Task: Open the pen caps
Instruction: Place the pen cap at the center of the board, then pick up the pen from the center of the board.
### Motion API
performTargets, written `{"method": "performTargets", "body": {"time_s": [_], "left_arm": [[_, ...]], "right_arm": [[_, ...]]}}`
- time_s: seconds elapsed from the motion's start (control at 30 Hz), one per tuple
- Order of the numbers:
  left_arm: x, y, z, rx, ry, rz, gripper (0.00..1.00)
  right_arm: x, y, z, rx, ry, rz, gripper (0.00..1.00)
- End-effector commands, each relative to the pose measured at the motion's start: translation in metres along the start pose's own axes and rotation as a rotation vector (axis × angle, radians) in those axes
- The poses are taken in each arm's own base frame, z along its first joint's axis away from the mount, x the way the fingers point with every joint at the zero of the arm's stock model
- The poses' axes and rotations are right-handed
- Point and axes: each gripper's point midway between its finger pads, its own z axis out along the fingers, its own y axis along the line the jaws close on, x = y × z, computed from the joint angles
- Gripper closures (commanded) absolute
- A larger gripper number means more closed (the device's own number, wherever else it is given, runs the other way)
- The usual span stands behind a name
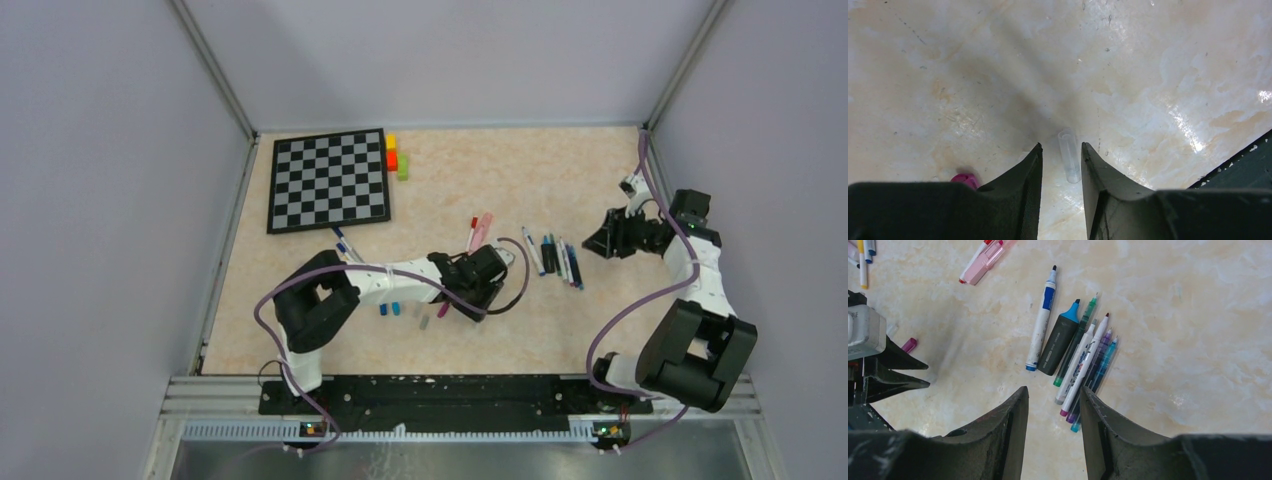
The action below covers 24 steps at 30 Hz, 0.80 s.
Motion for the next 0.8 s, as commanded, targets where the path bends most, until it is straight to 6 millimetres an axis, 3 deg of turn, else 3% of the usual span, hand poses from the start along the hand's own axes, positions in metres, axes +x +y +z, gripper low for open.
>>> {"method": "performTargets", "body": {"time_s": [0.0,0.33,0.6,0.77], "left_arm": [[-0.020,-0.002,-0.015,-0.018,-0.057,0.016,0.62],[-0.071,0.006,-0.068,-0.026,-0.308,0.084,0.49],[-0.106,0.046,-0.104,-0.015,-0.481,0.025,0.35],[-0.114,0.081,-0.119,0.077,-0.550,-0.099,0.29]], "right_arm": [[-0.011,0.008,-0.007,-0.015,-0.042,-0.053,0.59],[-0.014,0.015,-0.010,-0.027,-0.073,-0.079,0.59],[-0.015,0.018,-0.010,-0.036,-0.079,-0.087,0.59],[-0.015,0.020,-0.010,-0.041,-0.087,-0.096,0.59]]}}
